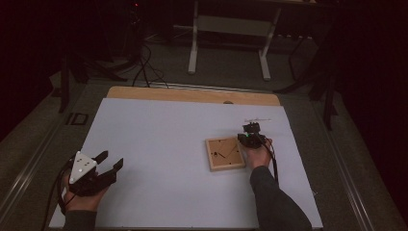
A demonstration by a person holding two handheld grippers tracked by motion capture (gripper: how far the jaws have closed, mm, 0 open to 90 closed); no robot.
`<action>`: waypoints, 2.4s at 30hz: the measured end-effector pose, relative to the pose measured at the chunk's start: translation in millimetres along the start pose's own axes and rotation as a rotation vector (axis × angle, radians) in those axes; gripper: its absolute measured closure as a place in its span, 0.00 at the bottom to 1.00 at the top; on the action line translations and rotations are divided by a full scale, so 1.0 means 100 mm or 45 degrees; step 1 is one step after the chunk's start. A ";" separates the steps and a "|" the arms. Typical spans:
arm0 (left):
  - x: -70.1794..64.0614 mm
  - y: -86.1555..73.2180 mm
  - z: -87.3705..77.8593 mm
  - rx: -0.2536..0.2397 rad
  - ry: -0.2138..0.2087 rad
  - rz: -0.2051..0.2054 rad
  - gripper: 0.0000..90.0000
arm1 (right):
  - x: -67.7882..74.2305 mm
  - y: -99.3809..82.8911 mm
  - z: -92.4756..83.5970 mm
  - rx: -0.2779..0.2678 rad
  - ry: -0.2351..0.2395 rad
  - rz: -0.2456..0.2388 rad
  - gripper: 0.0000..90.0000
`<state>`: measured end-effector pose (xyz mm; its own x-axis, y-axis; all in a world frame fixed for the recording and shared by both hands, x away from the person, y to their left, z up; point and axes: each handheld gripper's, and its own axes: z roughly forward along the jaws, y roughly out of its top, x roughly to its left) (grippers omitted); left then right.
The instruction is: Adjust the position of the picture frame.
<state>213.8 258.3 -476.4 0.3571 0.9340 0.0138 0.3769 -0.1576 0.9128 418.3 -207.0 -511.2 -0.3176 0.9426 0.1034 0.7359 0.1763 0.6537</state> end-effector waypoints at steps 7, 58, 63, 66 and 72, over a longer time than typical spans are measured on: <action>0.01 0.00 -0.01 -0.011 -0.002 -0.006 0.45 | 0.38 0.04 0.06 0.030 0.083 -0.136 1.00; -0.01 0.00 0.00 -0.008 0.001 0.007 0.45 | 1.18 -0.16 -0.05 0.079 0.310 -0.301 1.00; -0.04 -0.01 0.02 0.003 -0.027 0.015 0.47 | 1.45 -0.17 -0.02 0.089 0.362 -0.391 1.00; -0.07 -0.01 0.04 0.011 -0.053 0.024 0.51 | 1.60 -0.19 -0.01 0.094 0.397 -0.424 1.00; -0.16 -0.03 0.10 0.034 -0.115 0.048 0.60 | 1.83 -0.23 -0.01 0.101 0.466 -0.516 1.00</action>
<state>215.3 240.8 -483.8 0.4470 0.8945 0.0102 0.3835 -0.2019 0.9012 342.7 -38.6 -506.3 -0.7614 0.6373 0.1185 0.5499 0.5383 0.6386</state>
